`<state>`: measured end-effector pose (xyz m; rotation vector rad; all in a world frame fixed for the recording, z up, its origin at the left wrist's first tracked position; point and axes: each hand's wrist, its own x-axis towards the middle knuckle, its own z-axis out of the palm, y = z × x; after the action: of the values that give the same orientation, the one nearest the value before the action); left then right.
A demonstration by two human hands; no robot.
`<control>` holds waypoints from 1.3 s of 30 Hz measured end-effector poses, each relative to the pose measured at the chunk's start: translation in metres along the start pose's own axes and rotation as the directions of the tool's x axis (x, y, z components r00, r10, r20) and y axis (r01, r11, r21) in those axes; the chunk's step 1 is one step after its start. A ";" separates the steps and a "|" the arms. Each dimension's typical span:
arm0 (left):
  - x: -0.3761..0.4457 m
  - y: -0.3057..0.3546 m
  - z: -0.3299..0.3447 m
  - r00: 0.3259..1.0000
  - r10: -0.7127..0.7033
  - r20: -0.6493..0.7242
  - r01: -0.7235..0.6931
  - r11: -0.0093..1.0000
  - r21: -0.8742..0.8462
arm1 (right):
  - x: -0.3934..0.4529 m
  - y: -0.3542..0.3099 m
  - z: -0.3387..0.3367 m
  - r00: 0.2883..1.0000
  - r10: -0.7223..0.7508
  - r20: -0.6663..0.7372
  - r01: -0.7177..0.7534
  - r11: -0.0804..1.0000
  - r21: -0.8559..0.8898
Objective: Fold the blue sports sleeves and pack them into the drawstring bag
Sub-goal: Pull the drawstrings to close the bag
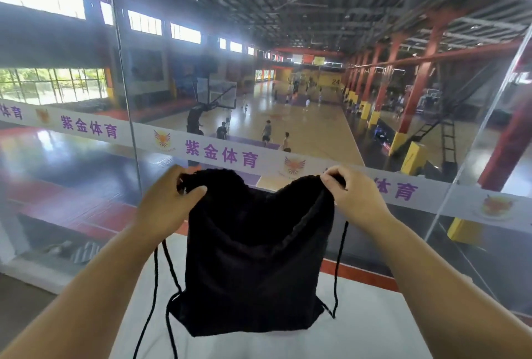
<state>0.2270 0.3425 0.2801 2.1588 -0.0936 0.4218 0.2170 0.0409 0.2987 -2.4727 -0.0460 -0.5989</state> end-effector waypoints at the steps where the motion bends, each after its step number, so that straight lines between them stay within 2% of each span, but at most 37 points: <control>1: -0.003 -0.001 0.003 0.995 -0.019 0.096 0.010 0.996 0.088 | 0.000 0.005 0.000 0.992 0.020 0.121 -0.010 0.997 -0.081; 3: -0.011 -0.006 0.011 0.977 -0.035 0.212 -0.016 0.973 0.232 | -0.004 0.013 0.000 0.944 0.074 0.321 0.010 0.968 -0.252; 4: -0.013 -0.007 0.015 0.978 -0.020 0.205 -0.030 0.970 0.240 | -0.005 0.015 -0.002 0.937 0.082 0.340 0.013 0.963 -0.268; 8: -0.021 0.008 0.030 0.997 0.054 0.059 -0.062 0.988 0.140 | -0.010 0.012 -0.020 0.964 0.024 0.266 0.004 0.995 -0.104; 10: -0.025 0.021 0.038 0.995 0.082 0.048 -0.090 0.979 0.184 | -0.012 0.011 -0.029 0.964 -0.017 0.264 0.040 0.996 -0.081; 13: -0.033 0.041 0.054 0.979 0.148 0.138 -0.183 0.938 0.295 | -0.019 0.010 -0.039 0.961 -0.071 0.266 0.086 0.995 -0.044; 17: -0.053 0.065 0.084 0.930 0.183 0.318 -0.241 0.958 0.156 | -0.033 0.003 -0.049 0.961 -0.117 0.250 0.100 0.992 0.081; 20: -0.067 0.075 0.116 0.885 0.185 0.428 -0.260 0.958 0.124 | -0.045 -0.002 -0.053 0.964 -0.129 0.235 0.085 0.978 0.188; 24: -0.074 0.078 0.149 0.834 0.218 0.507 -0.274 0.961 0.038 | -0.058 0.002 -0.058 0.977 -0.086 0.194 0.038 0.970 0.240; 28: -0.072 0.075 0.159 0.826 0.202 0.527 -0.286 0.955 0.082 | -0.062 0.033 -0.066 0.994 -0.015 0.106 -0.001 0.989 0.151; 32: -0.062 0.064 0.154 0.813 0.167 0.558 -0.339 0.915 0.220 | -0.066 0.070 -0.068 0.982 0.009 0.187 0.017 0.990 -0.140; 34: -0.053 0.056 0.148 0.819 0.155 0.552 -0.357 0.891 0.280 | -0.066 0.088 -0.068 0.982 0.085 0.171 -0.040 0.968 -0.249; 37: -0.039 0.048 0.142 0.836 0.094 0.541 -0.312 0.892 0.328 | -0.063 0.109 -0.064 0.964 0.210 0.165 -0.148 0.935 -0.322; 39: -0.033 0.045 0.144 0.832 0.088 0.547 -0.304 0.898 0.319 | -0.061 0.114 -0.053 0.939 0.238 0.249 -0.144 0.928 -0.345</control>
<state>0.2236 0.1975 0.2277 2.6299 -0.5943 -0.0581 0.1598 -0.0766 0.2495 -2.8208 0.1968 -0.1666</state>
